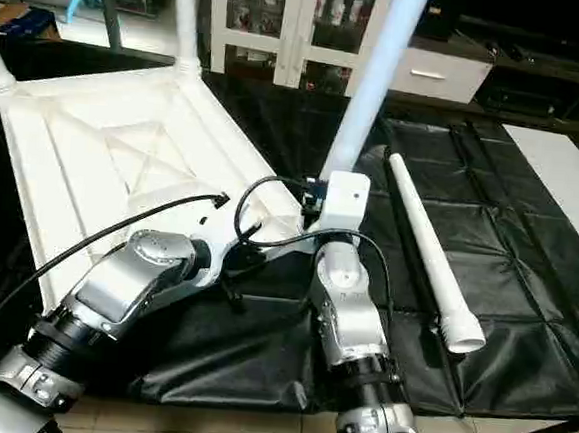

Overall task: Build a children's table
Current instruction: Pick table leg

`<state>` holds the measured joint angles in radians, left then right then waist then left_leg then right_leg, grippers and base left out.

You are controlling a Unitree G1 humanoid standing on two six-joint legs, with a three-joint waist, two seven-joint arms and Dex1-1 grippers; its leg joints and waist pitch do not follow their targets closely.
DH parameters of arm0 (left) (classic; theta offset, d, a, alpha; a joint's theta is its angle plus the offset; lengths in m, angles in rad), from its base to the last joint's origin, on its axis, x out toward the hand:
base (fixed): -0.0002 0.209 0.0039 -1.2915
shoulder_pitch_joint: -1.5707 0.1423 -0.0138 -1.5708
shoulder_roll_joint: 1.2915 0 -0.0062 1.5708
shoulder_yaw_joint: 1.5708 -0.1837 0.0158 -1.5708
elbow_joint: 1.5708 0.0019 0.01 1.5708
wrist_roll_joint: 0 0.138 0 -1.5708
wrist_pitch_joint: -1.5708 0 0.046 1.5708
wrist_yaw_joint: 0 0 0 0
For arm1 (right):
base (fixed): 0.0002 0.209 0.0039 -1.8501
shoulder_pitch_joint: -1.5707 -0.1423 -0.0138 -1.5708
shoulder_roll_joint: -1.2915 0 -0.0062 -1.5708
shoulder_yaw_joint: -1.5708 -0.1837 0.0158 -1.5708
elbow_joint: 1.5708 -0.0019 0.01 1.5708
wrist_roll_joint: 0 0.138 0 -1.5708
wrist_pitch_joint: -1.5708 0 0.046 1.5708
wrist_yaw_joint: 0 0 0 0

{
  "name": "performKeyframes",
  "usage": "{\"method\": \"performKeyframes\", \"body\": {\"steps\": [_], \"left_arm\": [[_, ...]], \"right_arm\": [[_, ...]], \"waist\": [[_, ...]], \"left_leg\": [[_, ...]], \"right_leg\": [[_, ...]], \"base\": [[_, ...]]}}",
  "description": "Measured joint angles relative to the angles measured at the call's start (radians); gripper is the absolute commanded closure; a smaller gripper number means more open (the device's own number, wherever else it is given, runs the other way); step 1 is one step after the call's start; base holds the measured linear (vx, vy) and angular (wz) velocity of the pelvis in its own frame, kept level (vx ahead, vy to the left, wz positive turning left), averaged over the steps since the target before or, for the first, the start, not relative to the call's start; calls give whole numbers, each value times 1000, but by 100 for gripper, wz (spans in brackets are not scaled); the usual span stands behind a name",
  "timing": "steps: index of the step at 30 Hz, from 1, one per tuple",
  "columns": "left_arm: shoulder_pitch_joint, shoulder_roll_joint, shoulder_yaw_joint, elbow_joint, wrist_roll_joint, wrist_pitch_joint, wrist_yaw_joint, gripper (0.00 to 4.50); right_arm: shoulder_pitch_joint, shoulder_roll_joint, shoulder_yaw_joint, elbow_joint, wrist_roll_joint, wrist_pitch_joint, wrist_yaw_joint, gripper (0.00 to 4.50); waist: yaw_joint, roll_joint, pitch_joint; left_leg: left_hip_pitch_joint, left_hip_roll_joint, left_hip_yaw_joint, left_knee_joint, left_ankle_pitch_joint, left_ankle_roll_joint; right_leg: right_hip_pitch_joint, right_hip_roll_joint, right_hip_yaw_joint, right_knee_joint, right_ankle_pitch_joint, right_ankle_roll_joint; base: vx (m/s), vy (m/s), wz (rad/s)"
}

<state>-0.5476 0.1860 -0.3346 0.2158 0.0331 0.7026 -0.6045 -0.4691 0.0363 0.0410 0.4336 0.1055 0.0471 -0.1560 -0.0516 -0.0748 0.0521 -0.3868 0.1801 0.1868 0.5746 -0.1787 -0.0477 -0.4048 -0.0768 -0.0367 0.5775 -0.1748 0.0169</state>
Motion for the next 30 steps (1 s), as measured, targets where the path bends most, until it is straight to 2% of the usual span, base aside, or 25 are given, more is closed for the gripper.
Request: {"method": "performKeyframes", "body": {"steps": [7,8,12,14,16,17,21,25,28,30], "left_arm": [[1,15,0,-16,-9,11,-1,450],[1,21,0,-18,-14,12,-2,450],[3,31,0,-26,-19,13,-3,450],[3,35,0,-34,-20,13,-4,450],[3,37,1,-35,-20,13,-4,450],[3,40,2,-35,-20,13,-4,450],[3,50,5,-36,-21,12,-4,450],[3,60,6,-36,-27,10,-3,450],[3,64,6,-37,-32,10,-4,450],[8,74,6,-46,-35,9,-8,450]], "right_arm": [[-3,8,1,13,1,-28,20,266],[-3,8,2,13,0,-31,31,210],[7,2,5,24,-1,-23,44,190],[19,2,7,33,3,-17,57,157],[19,-1,6,32,2,-17,60,147],[19,-6,6,31,2,-16,65,125],[28,-14,4,22,3,-15,77,104],[28,-20,5,18,0,-10,90,65],[34,-28,8,9,-8,-9,101,65],[39,-29,13,0,-22,-12,107,65]], "waist": [[-4,-2,1],[-6,-2,2],[-11,-2,2],[-11,0,7],[-12,0,7],[-13,0,7],[-20,0,7],[-24,0,7],[-23,0,7],[-24,4,9]], "left_leg": [[0,0,2,0,0,0],[0,1,3,0,0,0],[0,2,3,0,0,0],[0,2,5,0,0,0],[0,2,6,0,0,0],[0,3,7,0,0,0],[0,5,9,1,0,0],[0,7,10,1,1,-1],[0,8,11,2,1,-1],[1,9,12,3,1,-2]], "right_leg": [[-1,0,1,0,2,-4],[-1,0,1,0,2,-4],[-2,0,0,0,3,-4],[-3,0,1,0,4,-5],[-3,0,1,0,4,-5],[-3,0,1,0,5,-5],[-4,0,1,0,7,-6],[-5,1,0,1,8,-7],[-6,1,-1,1,9,-8],[-6,2,-1,1,9,-8]], "base": [[0,0,0],[0,0,0],[0,0,0],[0,0,0],[0,0,0],[0,0,0],[0,0,0],[0,0,0],[0,0,0],[0,0,0]]}}
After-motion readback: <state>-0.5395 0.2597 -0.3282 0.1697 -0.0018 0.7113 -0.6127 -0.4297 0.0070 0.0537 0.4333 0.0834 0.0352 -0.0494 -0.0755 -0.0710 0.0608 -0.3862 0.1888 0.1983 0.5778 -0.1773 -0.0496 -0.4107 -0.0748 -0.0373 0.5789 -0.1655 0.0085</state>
